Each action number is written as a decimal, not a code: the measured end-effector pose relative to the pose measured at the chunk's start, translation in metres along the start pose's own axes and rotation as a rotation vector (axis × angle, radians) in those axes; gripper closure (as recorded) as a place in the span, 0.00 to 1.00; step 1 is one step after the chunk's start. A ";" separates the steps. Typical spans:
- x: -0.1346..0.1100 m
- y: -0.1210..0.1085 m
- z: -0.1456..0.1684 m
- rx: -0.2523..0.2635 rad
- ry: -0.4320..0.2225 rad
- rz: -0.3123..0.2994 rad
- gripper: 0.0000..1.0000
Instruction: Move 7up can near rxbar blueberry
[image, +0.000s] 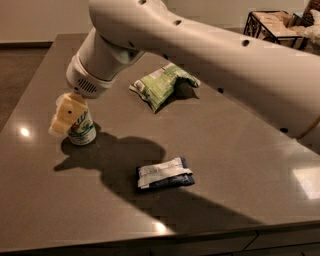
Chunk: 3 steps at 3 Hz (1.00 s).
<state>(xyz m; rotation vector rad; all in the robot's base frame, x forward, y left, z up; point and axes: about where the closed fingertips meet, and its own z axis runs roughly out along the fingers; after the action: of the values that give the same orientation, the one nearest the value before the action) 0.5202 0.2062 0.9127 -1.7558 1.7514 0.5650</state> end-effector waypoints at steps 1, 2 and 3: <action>0.000 0.001 0.000 -0.010 -0.008 -0.006 0.38; 0.004 0.004 -0.012 -0.025 -0.018 -0.022 0.62; 0.008 0.017 -0.042 -0.028 -0.034 -0.058 0.85</action>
Offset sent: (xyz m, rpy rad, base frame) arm -0.0096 -0.0307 0.0134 0.0266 0.0054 0.0631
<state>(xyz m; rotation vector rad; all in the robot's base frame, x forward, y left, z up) 0.4988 0.1732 0.9366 -1.7995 1.6717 0.5945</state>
